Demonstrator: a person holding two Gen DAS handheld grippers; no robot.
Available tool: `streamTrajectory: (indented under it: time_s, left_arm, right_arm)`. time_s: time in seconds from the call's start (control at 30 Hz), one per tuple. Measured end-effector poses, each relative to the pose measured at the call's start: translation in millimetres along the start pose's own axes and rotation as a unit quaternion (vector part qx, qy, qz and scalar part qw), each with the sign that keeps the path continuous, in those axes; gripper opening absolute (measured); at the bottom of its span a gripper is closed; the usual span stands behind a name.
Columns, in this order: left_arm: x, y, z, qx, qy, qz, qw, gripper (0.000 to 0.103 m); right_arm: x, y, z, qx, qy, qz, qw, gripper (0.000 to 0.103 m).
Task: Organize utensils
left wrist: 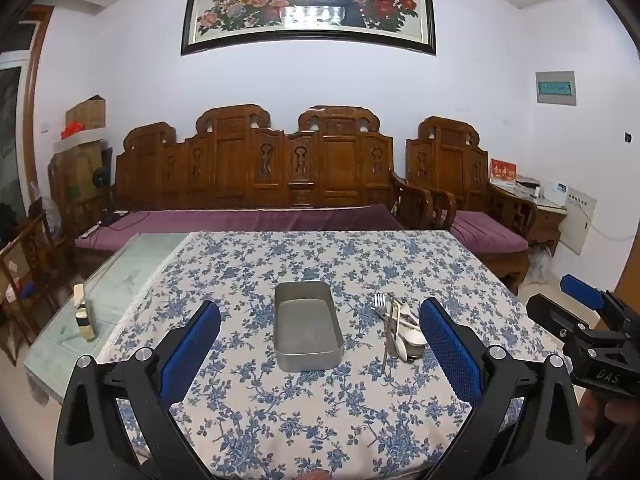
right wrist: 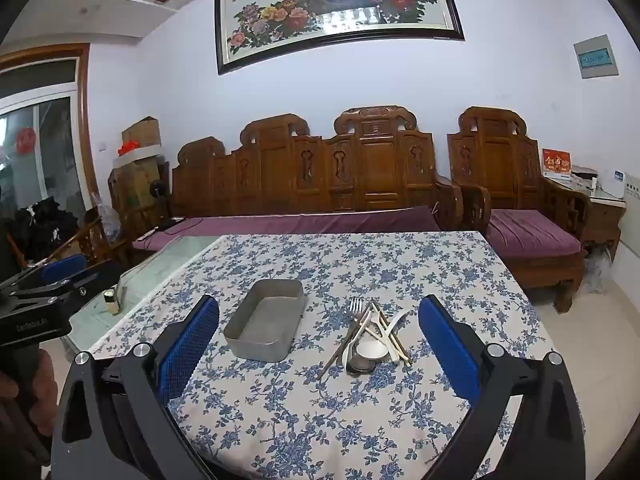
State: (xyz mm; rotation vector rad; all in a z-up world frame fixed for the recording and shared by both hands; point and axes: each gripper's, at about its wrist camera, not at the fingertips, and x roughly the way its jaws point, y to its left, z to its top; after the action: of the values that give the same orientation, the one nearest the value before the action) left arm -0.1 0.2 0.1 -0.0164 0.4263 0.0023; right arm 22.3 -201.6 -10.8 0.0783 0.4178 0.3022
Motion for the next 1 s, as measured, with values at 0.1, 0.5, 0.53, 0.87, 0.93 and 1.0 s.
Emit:
streamTrajectory:
  time_s: [0.1,0.5,0.53,0.87,0.93,1.0]
  left_arm:
    - [0.1,0.6,-0.2,0.001,-0.001,-0.002,1.0000,0.097]
    - [-1.1,-0.4,-0.4,0.006,-0.004,0.002,1.0000,0.097]
    - [-1.3,-0.5,-0.5,0.006,-0.004,0.002,1.0000,0.097]
    - [-2.1,-1.0,1.1,0.006,-0.003,0.002,1.0000,0.097]
    - [-2.2,-0.9,1.6,0.006,-0.003,0.002,1.0000,0.097]
    - [-2.6,-0.8,1.6,0.006,-0.003,0.002,1.0000,0.097]
  right_arm:
    - [-0.3,0.1,0.2,0.000,0.000,0.000,1.000,0.100]
    - [2.8,-1.8,-1.4,-0.003,-0.001,-0.002,1.000,0.100]
    - [-1.3,-2.1,-1.6,-0.003,-0.002,-0.003,1.000,0.100]
    - [1.5,0.0,-3.1,-0.003,0.000,-0.002,1.000,0.100]
    - [0.8,-1.1,-2.7,-0.003,0.000,-0.002,1.000,0.100]
    - [0.8,-1.6,-3.0,-0.002,0.000,-0.002,1.000,0.100]
